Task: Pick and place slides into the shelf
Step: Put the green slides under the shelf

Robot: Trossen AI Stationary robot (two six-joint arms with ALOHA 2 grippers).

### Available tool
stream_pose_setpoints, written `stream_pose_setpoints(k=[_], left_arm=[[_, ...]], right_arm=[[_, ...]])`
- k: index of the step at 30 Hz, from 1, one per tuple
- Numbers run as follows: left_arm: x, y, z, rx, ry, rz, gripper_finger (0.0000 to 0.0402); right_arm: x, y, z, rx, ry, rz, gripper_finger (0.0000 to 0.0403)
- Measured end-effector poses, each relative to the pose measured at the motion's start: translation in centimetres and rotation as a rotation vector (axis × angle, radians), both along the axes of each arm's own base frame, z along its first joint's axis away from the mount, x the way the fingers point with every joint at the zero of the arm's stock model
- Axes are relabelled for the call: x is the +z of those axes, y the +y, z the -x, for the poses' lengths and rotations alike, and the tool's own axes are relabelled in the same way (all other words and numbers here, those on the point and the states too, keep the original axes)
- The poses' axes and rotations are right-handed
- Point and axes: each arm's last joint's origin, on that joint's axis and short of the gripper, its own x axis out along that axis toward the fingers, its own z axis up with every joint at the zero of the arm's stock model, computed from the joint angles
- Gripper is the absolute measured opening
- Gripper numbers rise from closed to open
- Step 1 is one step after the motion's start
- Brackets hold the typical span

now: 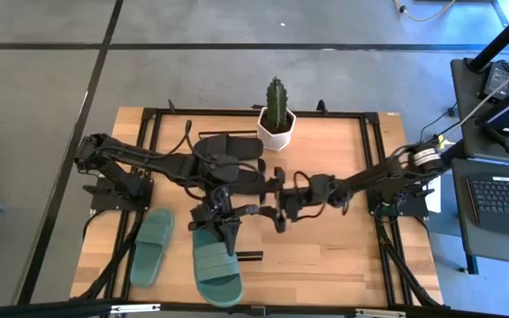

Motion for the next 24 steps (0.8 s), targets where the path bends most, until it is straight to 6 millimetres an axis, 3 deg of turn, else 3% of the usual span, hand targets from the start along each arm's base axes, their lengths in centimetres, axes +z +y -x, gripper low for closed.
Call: stream_pose_setpoints(k=[10, 14, 18, 24], left_arm=[[0.0, -1.9, 0.6, -0.064, 0.061, 0.019, 0.0005], [0.0, -2.4, 0.7, -0.074, 0.09, 0.026, 0.0007], [0.0, -2.4, 0.7, -0.091, 0.092, 0.03, 0.0004], [0.0, -1.7, 0.6, -0.096, 0.073, 0.03, 0.0005]], right_arm=[[-1.0, 0.5, -3.8, -0.068, 0.013, 0.056, 0.0259], [-1.3, 0.7, -4.6, -0.053, -0.006, 0.185, 0.0259], [-1.1, 1.0, -5.6, -0.044, -0.043, 0.302, 0.0259], [-0.2, 1.4, -6.4, 0.063, -0.087, 0.289, 0.0259]])
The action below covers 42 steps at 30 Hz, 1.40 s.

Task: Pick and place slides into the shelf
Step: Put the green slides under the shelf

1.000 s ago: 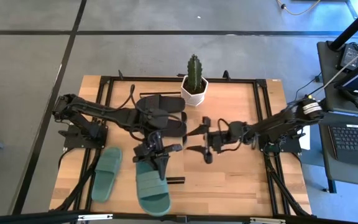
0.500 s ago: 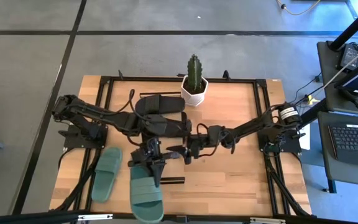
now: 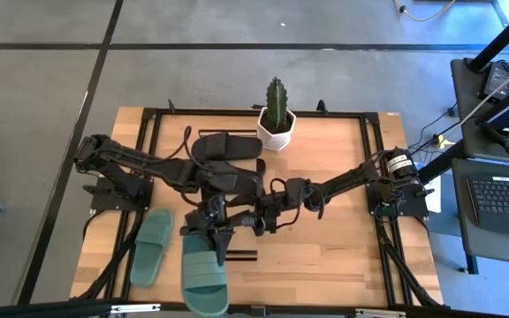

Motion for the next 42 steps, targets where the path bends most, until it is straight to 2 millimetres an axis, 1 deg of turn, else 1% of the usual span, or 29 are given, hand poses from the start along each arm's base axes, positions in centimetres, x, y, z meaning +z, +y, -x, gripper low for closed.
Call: stream_pose_setpoints(k=[4, 10, 14, 17, 21, 23, 25, 29, 32, 34, 37, 38, 40, 42], left_arm=[[0.0, 0.5, -0.1, 0.012, -0.001, 0.0, 0.0003], [0.0, 0.4, -0.1, 0.007, -0.001, 0.001, 0.0006], [0.0, 0.3, -0.1, 0.006, 0.022, 0.005, 0.0004], [0.0, -0.3, 0.1, -0.018, 0.055, 0.015, 0.0003], [0.2, -1.5, 0.6, -0.092, 0.045, 0.028, 0.0005], [0.2, -2.0, 0.7, -0.105, 0.043, 0.027, 0.0005], [0.2, -2.4, 0.9, -0.118, 0.044, 0.027, 0.0003], [0.2, -3.1, 1.1, -0.136, 0.041, 0.026, 0.0003], [0.3, -3.5, 1.3, -0.15, 0.028, 0.025, 0.0005], [0.3, -3.6, 1.3, -0.156, 0.007, 0.023, 0.0004], [0.1, -3.5, 1.3, -0.156, -0.015, 0.012, 0.0003], [0.0, -3.4, 1.3, -0.153, -0.02, 0.006, 0.0003], [-0.3, -3.1, 1.3, -0.148, -0.026, -0.006, 0.0003], [-0.5, -2.8, 1.2, -0.139, -0.007, -0.013, 0.0003]], right_arm=[[0.3, 0.1, -0.1, 0.018, 0.001, -0.041, 0.0259], [0.8, 0.0, -0.3, 0.032, -0.018, -0.047, 0.0259], [0.6, 0.0, -0.3, 0.039, -0.005, -0.043, 0.0259], [0.4, -0.3, -0.4, 0.032, 0.019, -0.038, 0.0259], [0.4, -1.5, -0.6, 0.041, 0.025, -0.06, 0.0259], [0.4, -2.3, -0.7, 0.1, 0.045, -0.109, 0.0259], [0.4, -3.1, -0.7, 0.201, 0.082, -0.193, 0.0259], [0.6, -4.4, -0.6, 0.383, 0.205, -0.429, 0.0259], [0.8, -4.7, -0.7, 0.44, 0.283, -0.587, 0.0259], [0.9, -4.5, -0.7, 0.446, 0.277, -0.576, 0.0259], [0.7, -3.7, -0.7, 0.403, 0.216, -0.437, 0.0259], [0.7, -3.5, -0.8, 0.376, 0.194, -0.42, 0.0259], [0.7, -3.3, -0.8, 0.329, 0.183, -0.432, 0.0259], [0.5, -3.4, -0.9, 0.313, 0.22, -0.487, 0.0259]])
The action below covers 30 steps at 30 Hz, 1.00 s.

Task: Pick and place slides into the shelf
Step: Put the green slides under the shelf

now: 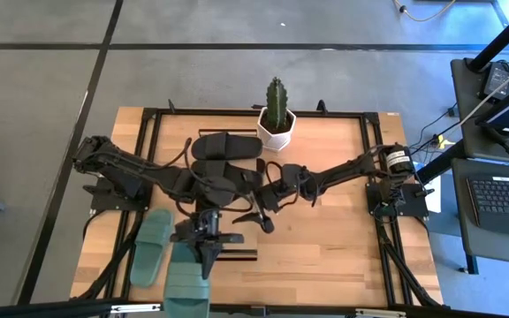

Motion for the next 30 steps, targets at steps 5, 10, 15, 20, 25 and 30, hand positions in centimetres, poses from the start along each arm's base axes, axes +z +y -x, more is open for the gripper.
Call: stream_pose_setpoints(k=[5, 10, 15, 20, 25, 30], left_arm=[[-0.6, 0.0, 0.2, 0.002, 0.082, -0.023, 0.0003], [-1.4, 0.5, -0.1, 0.171, 0.133, -0.115, 0.0003], [-1.7, 1.6, -0.6, 0.333, 0.149, -0.184, 0.0003], [-0.8, 3.5, 0.0, 0.486, 0.146, -0.227, 0.0003], [1.0, 5.4, 1.2, 0.622, 0.152, -0.218, 0.0003], [2.1, 8.0, 1.7, 0.906, 0.175, -0.24, 0.0003]], right_arm=[[-1.1, -2.1, -0.2, 0.014, 0.221, -0.211, 0.0259], [-1.5, -3.5, -0.1, 0.114, 0.385, -0.386, 0.0259], [-2.6, -3.2, 0.1, 0.177, 0.526, -0.387, 0.0259], [-2.3, -2.5, 0.6, 0.158, 0.544, -0.292, 0.0259], [-0.3, -1.5, 2.1, -0.035, 0.552, -0.137, 0.0259], [2.3, 0.2, 4.1, -0.156, 0.545, -0.023, 0.0259]])
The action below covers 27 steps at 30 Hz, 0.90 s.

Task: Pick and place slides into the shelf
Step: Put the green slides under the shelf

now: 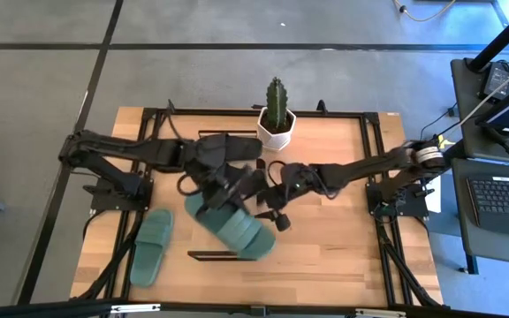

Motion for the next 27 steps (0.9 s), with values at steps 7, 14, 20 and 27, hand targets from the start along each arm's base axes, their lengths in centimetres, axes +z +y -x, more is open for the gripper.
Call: stream_pose_setpoints(k=[7, 14, 20, 27], left_arm=[[-0.5, 2.9, -0.1, 0.14, 0.098, 0.051, 0.0003], [-0.9, 4.3, 0.0, 0.257, 0.167, 0.091, 0.0005], [-0.9, 4.8, 0.0, 0.31, 0.162, 0.073, 0.0005], [-1.1, 5.9, -0.1, 0.42, 0.177, 0.061, 0.0006]], right_arm=[[2.1, 3.0, 3.8, -0.256, 0.079, 0.268, 0.0259], [3.4, 5.6, 6.7, -0.471, 0.067, 0.439, 0.0259], [3.2, 7.1, 7.3, -0.514, 0.052, 0.522, 0.0259], [3.6, 8.8, 8.1, -0.558, 0.001, 0.562, 0.0259]])
